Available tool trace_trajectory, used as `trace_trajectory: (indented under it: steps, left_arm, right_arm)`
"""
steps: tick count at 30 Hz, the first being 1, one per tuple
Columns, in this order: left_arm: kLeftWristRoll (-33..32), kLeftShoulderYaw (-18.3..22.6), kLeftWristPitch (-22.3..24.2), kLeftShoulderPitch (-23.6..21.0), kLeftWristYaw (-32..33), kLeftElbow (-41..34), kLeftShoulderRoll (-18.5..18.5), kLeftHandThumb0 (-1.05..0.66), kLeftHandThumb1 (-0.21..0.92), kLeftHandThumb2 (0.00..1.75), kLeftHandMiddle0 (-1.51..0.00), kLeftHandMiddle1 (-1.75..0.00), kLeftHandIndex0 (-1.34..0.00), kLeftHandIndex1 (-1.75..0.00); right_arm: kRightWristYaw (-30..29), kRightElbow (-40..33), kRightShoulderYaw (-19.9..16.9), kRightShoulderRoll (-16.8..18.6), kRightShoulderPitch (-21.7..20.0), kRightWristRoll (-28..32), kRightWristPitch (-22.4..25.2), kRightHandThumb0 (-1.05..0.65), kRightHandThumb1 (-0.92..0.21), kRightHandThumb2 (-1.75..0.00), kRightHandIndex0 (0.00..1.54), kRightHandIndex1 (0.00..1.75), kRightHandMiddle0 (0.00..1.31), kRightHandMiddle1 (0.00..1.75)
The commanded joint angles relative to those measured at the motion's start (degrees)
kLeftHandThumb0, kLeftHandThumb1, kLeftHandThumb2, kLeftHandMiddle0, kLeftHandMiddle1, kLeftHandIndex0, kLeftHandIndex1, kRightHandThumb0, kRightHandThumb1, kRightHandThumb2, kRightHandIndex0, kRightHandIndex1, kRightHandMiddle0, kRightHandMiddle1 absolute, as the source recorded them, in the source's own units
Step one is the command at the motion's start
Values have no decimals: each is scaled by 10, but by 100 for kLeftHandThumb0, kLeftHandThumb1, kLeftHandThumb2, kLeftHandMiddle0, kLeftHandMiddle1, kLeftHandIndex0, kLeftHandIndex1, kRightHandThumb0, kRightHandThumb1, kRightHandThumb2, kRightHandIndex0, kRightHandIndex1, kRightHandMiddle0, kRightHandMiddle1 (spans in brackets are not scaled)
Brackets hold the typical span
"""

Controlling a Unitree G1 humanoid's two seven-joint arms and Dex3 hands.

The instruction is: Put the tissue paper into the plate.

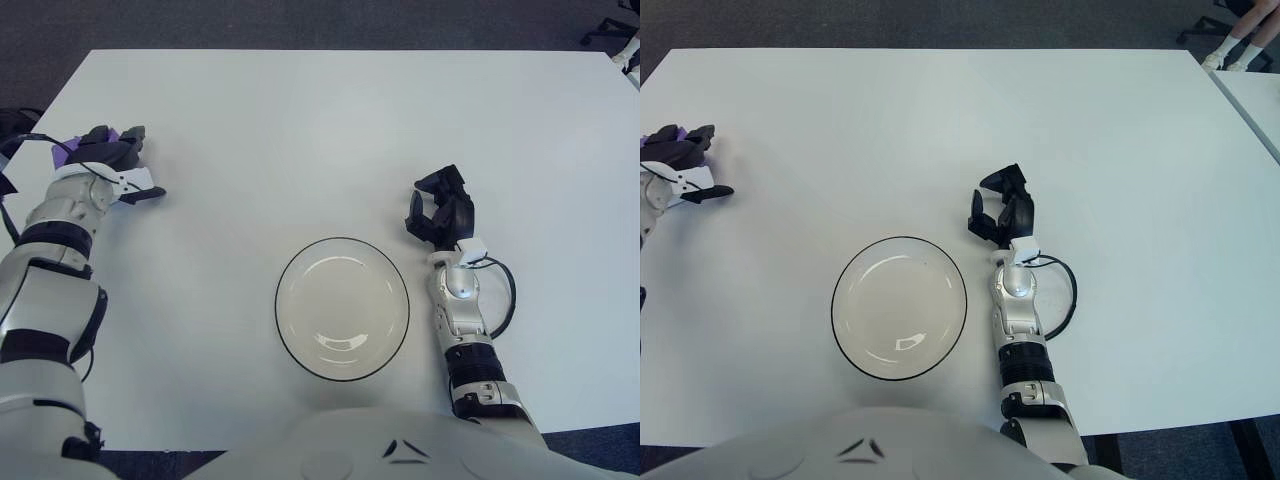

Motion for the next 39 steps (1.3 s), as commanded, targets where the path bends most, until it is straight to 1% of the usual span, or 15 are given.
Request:
trace_trajectory:
  steps: [1,7,9,13,15,19,25,32,39]
  left_arm:
    - [-12,19,-17,32,29,-25,31,-101,55,60,0,0,0,0]
    - [-28,44,-39,55,52,-61,46,-104,58,60,0,0,0,0]
    - [-28,48,-42,59,56,-70,50,-104,60,56,0,0,0,0]
    - [-27,57,-49,67,56,-93,61,-105,62,54,0,0,0,0]
    - [-27,61,-50,70,55,-100,64,-105,62,54,0,0,0,0]
    - [-30,75,-49,90,44,-143,78,-105,63,53,0,0,0,0]
    - [-33,89,-40,103,28,-166,82,-105,63,52,0,0,0,0]
    - [-32,100,-25,116,17,-183,87,-105,62,51,0,0,0,0]
    - [-24,92,-19,102,10,-145,82,-105,64,51,0,0,0,0]
  right_arm:
    - [1,85,-23,-25,78,7,0,-41,-55,-102,64,156,43,175]
    - [4,89,-23,-23,76,9,2,-41,-56,-102,64,154,42,175]
    - [4,90,-23,-23,75,9,2,-41,-56,-102,64,155,42,175]
    - [1,90,-22,-23,74,4,5,-41,-56,-102,64,155,43,175]
    - [0,91,-21,-23,73,3,6,-41,-55,-102,64,155,43,175]
    - [0,91,-21,-23,73,3,6,-41,-55,-102,64,156,43,175]
    - [0,90,-21,-23,73,3,9,-41,-56,-102,64,156,42,175]
    - [-2,88,-21,-20,73,3,9,-41,-56,-102,64,156,42,175]
    - [-2,84,-21,-19,74,4,13,-41,-56,-102,64,156,42,175]
